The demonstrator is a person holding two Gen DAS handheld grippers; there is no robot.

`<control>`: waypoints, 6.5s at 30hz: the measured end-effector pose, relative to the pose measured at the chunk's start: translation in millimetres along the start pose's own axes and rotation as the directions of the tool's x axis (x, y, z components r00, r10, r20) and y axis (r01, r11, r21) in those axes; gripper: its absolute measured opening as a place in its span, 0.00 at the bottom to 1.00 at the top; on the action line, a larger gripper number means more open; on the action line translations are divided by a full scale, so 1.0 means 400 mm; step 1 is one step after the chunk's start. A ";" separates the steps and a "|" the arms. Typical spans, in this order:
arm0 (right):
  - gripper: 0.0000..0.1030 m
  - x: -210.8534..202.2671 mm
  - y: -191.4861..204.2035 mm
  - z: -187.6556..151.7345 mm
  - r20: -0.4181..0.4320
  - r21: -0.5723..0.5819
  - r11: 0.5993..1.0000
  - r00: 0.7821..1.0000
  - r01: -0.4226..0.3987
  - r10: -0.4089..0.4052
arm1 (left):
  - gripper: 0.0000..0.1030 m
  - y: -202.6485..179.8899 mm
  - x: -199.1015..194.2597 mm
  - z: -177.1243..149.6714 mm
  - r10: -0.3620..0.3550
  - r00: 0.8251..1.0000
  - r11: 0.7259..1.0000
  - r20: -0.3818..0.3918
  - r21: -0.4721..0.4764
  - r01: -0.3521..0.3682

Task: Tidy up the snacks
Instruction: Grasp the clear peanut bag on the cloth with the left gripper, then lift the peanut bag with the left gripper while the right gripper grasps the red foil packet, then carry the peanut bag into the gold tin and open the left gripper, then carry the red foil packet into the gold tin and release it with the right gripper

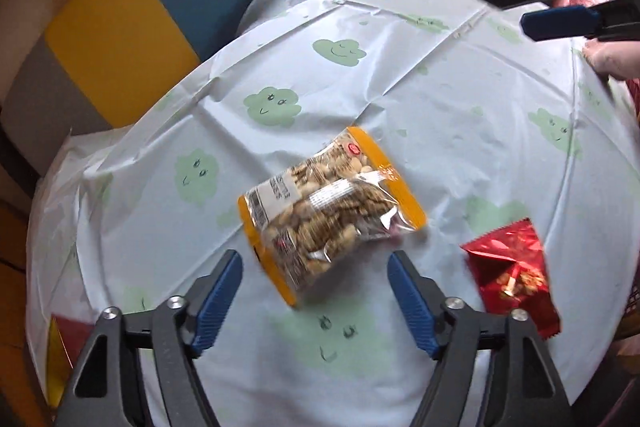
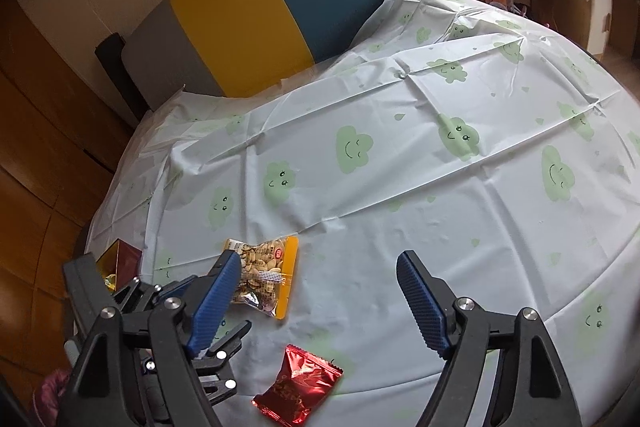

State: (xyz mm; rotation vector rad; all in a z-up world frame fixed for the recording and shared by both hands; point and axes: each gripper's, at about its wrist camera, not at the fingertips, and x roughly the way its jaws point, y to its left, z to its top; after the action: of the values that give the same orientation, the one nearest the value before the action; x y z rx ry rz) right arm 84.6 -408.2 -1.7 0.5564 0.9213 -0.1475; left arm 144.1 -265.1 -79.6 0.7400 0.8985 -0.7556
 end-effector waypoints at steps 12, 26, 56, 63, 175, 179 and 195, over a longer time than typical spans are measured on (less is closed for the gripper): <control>0.80 -0.001 -0.007 0.002 -0.013 0.026 0.999 0.999 -0.033 0.033 | 0.77 -0.009 0.086 0.112 -0.025 1.000 0.983 -0.002 0.184 0.025; 0.80 0.038 0.003 -0.009 -0.095 -0.004 0.999 0.995 -0.034 0.034 | 0.44 0.073 0.018 -0.021 -0.111 0.993 0.947 0.027 -0.302 0.114; 0.77 0.162 0.099 -0.211 -0.435 -0.125 0.992 0.899 -0.008 -0.048 | 0.48 -0.029 -0.140 -0.328 0.101 0.985 0.868 0.137 -0.496 -0.020; 0.36 0.193 0.194 -0.216 -0.333 -0.378 0.926 0.933 0.001 -0.137 | 0.50 -0.017 -0.138 -0.340 0.076 0.985 0.858 0.153 -0.514 0.014; 0.45 0.185 0.266 -0.317 -0.136 -0.784 0.617 0.953 0.063 -0.270 | 0.68 0.367 -0.392 -0.759 0.362 0.929 0.372 -0.072 -0.903 -0.215; 0.44 0.183 0.268 -0.319 -0.134 -0.788 0.613 0.954 0.062 -0.269 | 0.68 0.365 -0.392 -0.762 0.361 0.930 0.375 -0.073 -0.901 -0.217; 0.40 0.176 0.265 -0.275 -0.196 -0.721 0.693 0.949 0.031 -0.247 | 0.54 0.388 -0.444 -0.825 0.367 0.920 0.355 -0.134 -0.895 -0.271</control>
State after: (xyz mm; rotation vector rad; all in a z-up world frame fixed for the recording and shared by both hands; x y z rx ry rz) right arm 86.3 -253.5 -67.8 -0.2394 1.2082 0.1628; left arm 65.6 129.6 -28.0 -0.1351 0.8804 0.1428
